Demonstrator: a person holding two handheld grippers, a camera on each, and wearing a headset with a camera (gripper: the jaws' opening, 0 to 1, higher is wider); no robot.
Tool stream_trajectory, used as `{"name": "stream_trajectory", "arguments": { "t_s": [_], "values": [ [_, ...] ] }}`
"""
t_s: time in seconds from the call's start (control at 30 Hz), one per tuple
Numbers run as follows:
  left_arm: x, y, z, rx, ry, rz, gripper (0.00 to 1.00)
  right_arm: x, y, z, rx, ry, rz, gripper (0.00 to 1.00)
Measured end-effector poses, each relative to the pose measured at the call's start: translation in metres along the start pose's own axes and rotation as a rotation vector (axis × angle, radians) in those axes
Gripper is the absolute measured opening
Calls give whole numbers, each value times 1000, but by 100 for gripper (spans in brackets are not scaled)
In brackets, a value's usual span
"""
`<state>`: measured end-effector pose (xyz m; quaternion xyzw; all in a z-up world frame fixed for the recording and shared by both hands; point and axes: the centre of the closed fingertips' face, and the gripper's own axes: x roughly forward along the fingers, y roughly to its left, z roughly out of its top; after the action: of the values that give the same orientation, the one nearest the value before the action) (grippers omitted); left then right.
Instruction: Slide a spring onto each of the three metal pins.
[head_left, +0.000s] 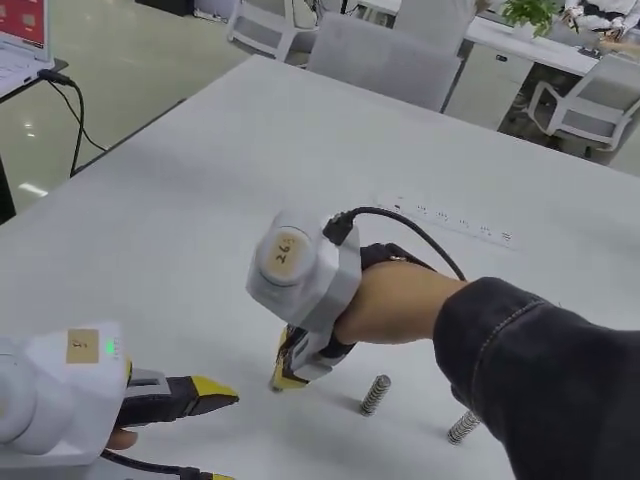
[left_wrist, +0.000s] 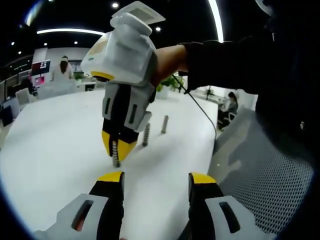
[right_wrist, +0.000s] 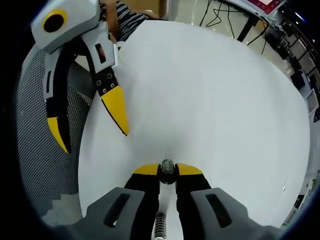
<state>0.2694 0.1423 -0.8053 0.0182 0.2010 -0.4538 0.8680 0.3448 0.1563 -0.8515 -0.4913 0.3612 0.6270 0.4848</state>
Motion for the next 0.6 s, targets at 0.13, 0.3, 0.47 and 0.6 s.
{"name": "stream_trajectory", "arguments": {
  "t_s": [0.13,0.3,0.47,0.6],
  "values": [
    [0,1,-1,-1,0,1,46,3,1,-1,7,0,4,9],
    [0,1,-1,-1,3,0,46,5,1,-2,14,-1,6,9],
    [0,1,-1,0,2,1,46,6,3,-4,23,-1,12,9],
    [0,0,-1,0,4,0,46,6,3,-5,29,-4,12,10]
  ]
}}
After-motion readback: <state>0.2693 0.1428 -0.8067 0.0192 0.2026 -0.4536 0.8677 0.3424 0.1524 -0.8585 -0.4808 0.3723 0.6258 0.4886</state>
